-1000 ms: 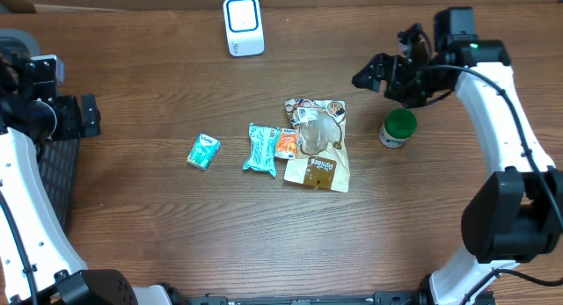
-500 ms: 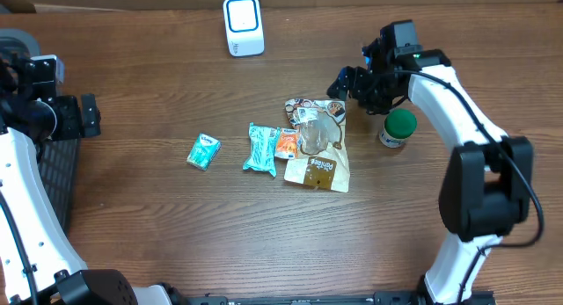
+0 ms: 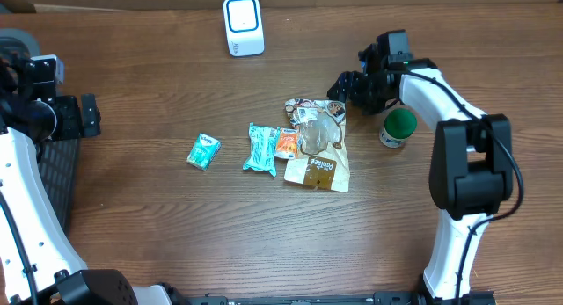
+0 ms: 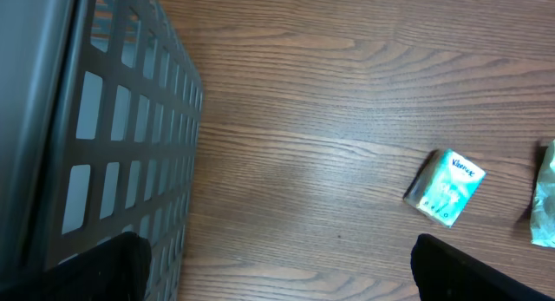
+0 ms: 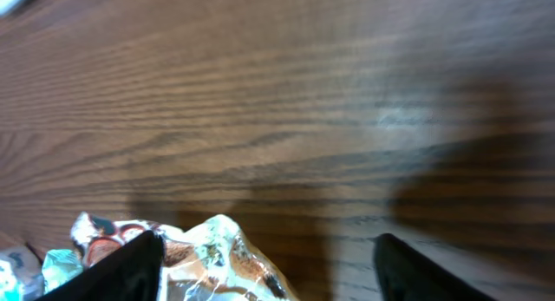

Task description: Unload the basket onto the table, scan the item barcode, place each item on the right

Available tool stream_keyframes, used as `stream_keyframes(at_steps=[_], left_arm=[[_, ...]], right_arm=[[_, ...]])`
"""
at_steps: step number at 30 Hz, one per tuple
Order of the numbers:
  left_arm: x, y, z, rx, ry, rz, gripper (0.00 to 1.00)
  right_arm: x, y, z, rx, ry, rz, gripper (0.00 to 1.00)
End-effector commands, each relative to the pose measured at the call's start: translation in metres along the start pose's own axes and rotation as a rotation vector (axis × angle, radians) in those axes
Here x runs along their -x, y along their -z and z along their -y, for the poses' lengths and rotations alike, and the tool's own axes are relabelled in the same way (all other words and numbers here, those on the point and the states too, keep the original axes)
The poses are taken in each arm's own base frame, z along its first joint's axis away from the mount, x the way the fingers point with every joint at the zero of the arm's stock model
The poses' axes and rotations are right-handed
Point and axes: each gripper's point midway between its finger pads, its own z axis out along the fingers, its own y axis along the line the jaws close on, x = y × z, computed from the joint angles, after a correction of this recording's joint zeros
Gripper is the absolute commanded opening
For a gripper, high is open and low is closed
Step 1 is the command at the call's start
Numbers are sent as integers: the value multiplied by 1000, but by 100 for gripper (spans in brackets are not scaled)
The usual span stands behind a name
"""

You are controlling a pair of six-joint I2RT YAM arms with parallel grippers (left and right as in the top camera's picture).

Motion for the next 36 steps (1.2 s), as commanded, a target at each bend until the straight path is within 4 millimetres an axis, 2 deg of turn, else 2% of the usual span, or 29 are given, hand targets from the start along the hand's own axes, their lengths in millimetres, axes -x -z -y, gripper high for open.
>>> stream_keyframes(at_steps=[1,7,11,14,23,28,31,36], left_arm=[[0,3,-1,-4,18,9,100],[0,2,-1,-4,18,9,100],[0,2,-1,-4,18,9,100],[0,3,-1,-4,18,9,100],[0,3,-2,-4,18,9,100],[0,3,-1,-4,18,9,100],[0,2,-1,-4,18,9,100],[0,3,-1,-4,18,9,100]], right_arm=[[-20,-20,1,65,-37,-92,64],[-41,-24,-4,60,-54,-170,58],[-50,-30,-17,61,-5,-190,53],[-54,-34,-21,48,12,-197,45],[-57,-41,-37,65,58,-190,4],[-56,-42,-47,76,84,-179,4],[-52,-30,-58,88,85,-184,4],[-37,20,-90,108,119,-145,4]])
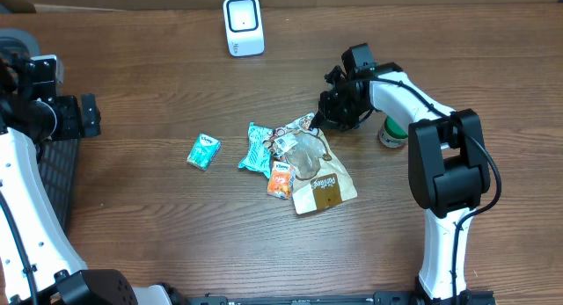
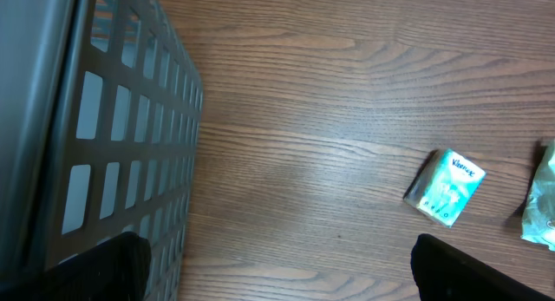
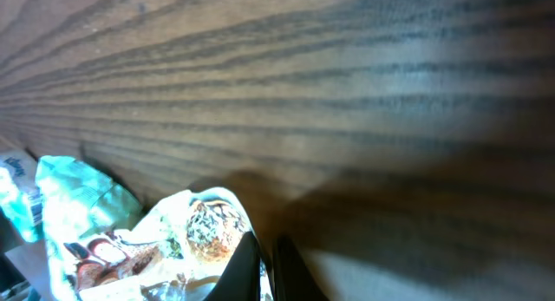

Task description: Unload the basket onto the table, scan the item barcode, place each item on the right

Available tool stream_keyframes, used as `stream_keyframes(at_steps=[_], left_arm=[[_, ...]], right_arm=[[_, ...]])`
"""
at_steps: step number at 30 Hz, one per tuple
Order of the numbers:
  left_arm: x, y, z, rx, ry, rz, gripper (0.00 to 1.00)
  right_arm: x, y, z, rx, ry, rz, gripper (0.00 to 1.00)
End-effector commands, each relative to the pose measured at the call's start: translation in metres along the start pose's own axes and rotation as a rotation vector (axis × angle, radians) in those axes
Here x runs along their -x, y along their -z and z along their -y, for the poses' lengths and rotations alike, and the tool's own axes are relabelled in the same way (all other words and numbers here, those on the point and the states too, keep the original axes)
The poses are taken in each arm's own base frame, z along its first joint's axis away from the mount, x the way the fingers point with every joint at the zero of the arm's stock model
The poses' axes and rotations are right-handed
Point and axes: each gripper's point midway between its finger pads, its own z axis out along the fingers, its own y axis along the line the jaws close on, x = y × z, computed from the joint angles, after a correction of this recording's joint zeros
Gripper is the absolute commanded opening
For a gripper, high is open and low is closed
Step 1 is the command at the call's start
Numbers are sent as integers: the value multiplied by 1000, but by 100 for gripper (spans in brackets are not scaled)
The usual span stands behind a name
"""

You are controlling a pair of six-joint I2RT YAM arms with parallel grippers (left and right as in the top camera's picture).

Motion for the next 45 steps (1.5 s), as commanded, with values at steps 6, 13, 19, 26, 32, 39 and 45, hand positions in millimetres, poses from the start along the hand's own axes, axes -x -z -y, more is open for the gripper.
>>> stream_keyframes(at_steps=[6,13,19,26,32,39,45], left_arm=[[0,3,-1,-4,18,9,100],[0,3,-1,-4,18,9,100],[0,3,-2,-4,18,9,100],[0,3,-1,-4,18,9,100],[0,3,-1,-4,18,9,100],[0,3,-1,-4,18,9,100],[0,3,-1,-4,18,9,100]], right_arm=[[7,109,-86,67,123,137,4],[-26,157,-128,132,172,152,4],[-39,169,-132,91,185,164,7],[-51,160,-91,-97,115,117,29],[-63,152,-59,-229,72,69,29],[-61,111,-47,-223,100,69,4],[-50,77,-43,-249,176,144,4]])
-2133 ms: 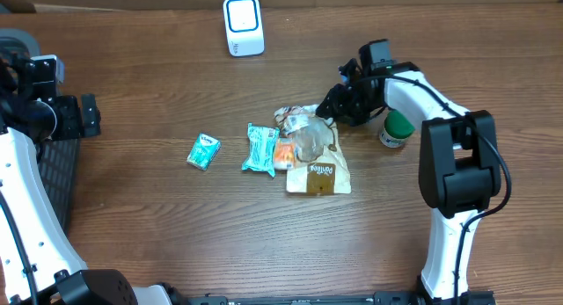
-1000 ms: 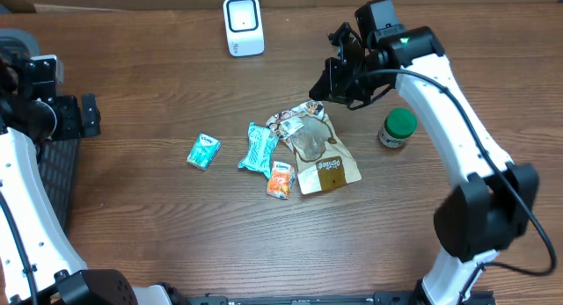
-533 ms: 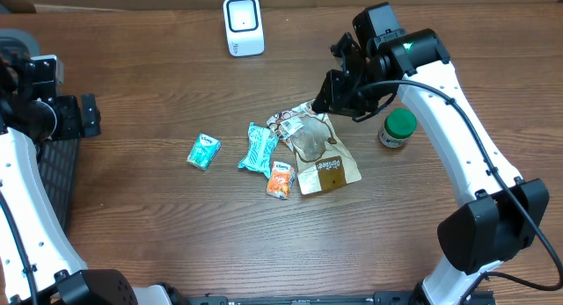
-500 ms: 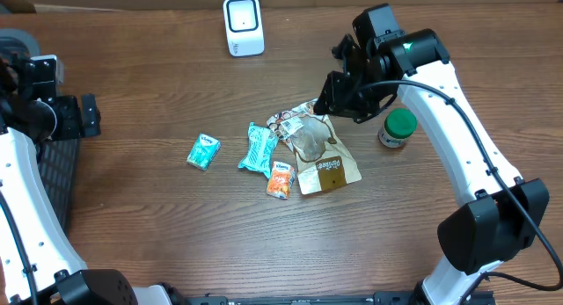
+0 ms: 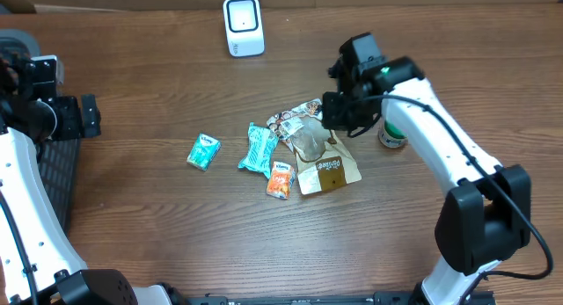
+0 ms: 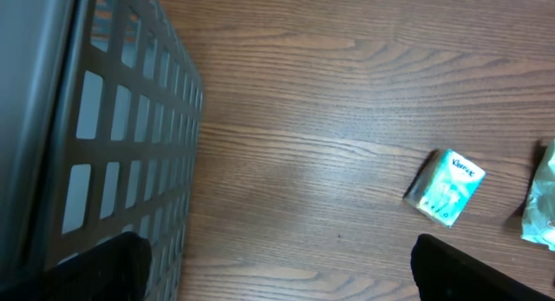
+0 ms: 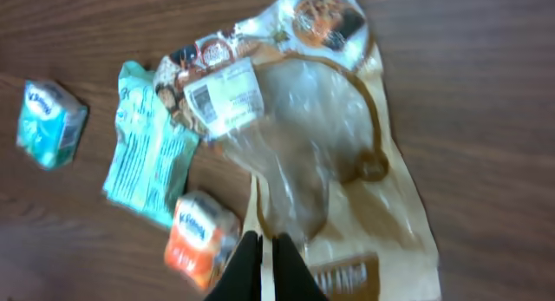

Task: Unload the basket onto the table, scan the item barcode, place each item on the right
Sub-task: 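Grasp the clear pouch with the right gripper and lift, then reach the left gripper forward toward the pouch held by the right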

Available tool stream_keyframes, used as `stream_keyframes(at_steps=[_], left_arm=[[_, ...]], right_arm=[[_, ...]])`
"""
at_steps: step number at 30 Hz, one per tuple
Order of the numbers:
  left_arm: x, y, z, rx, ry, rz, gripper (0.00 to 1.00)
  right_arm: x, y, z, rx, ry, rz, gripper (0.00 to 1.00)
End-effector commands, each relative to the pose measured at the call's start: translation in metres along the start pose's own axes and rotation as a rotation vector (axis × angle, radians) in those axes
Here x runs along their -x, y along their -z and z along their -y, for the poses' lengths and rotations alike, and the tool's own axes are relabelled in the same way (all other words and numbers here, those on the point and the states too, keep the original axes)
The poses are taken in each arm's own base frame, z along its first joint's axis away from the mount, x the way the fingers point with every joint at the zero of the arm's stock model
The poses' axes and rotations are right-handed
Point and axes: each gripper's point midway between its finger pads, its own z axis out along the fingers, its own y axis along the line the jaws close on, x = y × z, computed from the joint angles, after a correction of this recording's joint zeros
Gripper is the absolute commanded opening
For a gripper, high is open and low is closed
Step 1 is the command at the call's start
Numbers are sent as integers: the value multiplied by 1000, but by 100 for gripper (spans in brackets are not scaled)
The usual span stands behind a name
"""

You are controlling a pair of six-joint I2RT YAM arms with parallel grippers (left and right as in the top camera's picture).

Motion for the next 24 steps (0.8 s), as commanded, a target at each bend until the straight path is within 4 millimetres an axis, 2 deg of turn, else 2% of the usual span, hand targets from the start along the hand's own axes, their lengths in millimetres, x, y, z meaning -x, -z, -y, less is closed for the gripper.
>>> stream_keyframes(at_steps=[1,11,14,19,21,24], left_arm=[[0,3,-1,-4,18,9,100],[1,3,-2,-3,17,14,100],[1,3,-2,-3,17,13,100],[1,3,-1,-5,18,14,100],[3,3,4,-34,17,24,100],[7,4,17,-113,17,48,100]], right_arm=[[-5,-17,0,-53,49,32,4],[-4,-60,5,-55,71,55,4],[-14,-83,6,-24,58,-12,4],[-27,-115,19,-47,27,-86,4],[-29,-125,23,-51,11,-100,4],[-28,-130,18,-17,12,-99,4]])
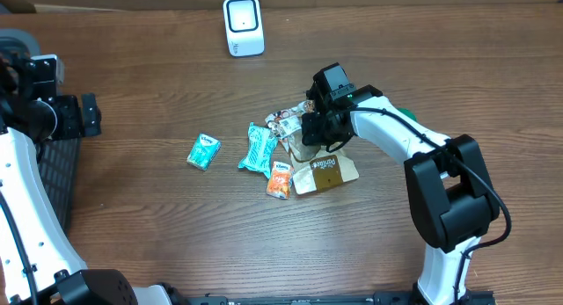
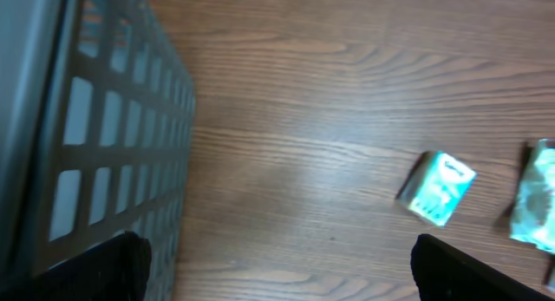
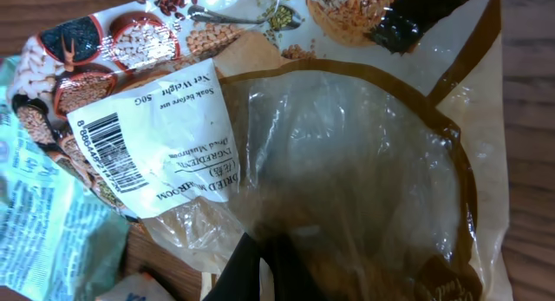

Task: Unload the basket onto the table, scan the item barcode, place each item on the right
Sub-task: 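Reach the left gripper forward toward the pouch held by the right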

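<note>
A brown and clear snack bag (image 1: 324,170) lies mid-table, its white barcode label (image 3: 156,162) facing up at the bag's left end. My right gripper (image 1: 310,136) is shut, with its fingertips (image 3: 260,265) pressed on the bag's clear window (image 3: 364,162). The white scanner (image 1: 244,25) stands at the back of the table. Far to the left, my left gripper (image 2: 277,279) is open over bare wood with nothing between its fingers.
A teal packet (image 1: 260,149), an orange packet (image 1: 281,180) and a small Kleenex pack (image 1: 203,151) lie left of the bag. A green-capped jar (image 1: 403,112) shows behind the right arm. A dark mesh basket (image 2: 78,162) stands at the left edge.
My right gripper, still shut, has dropped from above the bag onto its clear window, further left. The bag has shifted slightly. The left wrist view has moved a little.
My right gripper was open behind the bag's far end. Then it was shut at the bag's top corner, and the bag lay turned, with the orange packet shifted. Then it hung shut above the bag, turned again. Now it rests on the window.
</note>
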Available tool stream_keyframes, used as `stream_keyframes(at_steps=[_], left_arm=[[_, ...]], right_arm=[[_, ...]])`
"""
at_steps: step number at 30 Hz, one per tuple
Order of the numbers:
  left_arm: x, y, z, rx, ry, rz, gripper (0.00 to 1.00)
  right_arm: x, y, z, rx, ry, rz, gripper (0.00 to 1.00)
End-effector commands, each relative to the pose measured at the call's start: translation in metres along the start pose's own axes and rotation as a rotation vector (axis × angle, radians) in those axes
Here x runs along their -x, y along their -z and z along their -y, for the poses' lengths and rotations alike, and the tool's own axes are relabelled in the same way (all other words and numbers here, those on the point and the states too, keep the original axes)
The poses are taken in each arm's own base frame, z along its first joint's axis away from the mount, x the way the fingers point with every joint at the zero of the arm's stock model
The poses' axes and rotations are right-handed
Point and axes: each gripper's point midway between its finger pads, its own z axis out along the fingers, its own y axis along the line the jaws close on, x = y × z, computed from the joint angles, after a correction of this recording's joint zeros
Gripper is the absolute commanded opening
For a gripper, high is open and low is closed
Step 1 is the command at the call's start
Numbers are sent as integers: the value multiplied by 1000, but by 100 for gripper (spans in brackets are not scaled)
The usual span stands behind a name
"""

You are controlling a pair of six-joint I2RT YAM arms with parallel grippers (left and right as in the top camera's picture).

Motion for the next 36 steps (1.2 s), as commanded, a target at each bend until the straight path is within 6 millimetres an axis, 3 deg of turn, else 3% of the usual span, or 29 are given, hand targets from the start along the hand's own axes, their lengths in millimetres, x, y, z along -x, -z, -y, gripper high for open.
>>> stream_keyframes(at_steps=[1,7,11,14,18,21,22,24,26,33,35,36], left_arm=[[7,4,18,-119,17,48,100],[16,14,58,-361,73,96,100],[22,23,75,-477,177,105,100],[24,24,77,-499,257,91,100],[22,23,77,-495,293,78,99],[22,24,81,-505,306,68,60],[22,23,84,-510,321,58,51],[21,22,97,-529,333,29,34],[20,18,117,-550,310,-7,4],[-2,-22,190,-462,270,-215,4],[-14,-35,219,-442,239,-285,4],[-24,-44,243,-441,213,-336,4]], right_arm=[[-17,-31,12,-10,-32,-73,4],[-8,-28,-17,150,-13,-56,8],[0,-11,-23,160,-27,-72,8],[14,22,-26,155,-43,-71,9],[34,82,-35,164,-22,-33,10],[46,131,-37,164,-8,16,14],[49,144,-35,161,-14,34,15],[54,161,-30,154,-28,62,17],[58,170,-19,135,-52,81,21],[56,174,20,79,-142,69,25],[56,174,27,65,-157,69,26],[55,173,31,56,-164,67,26]])
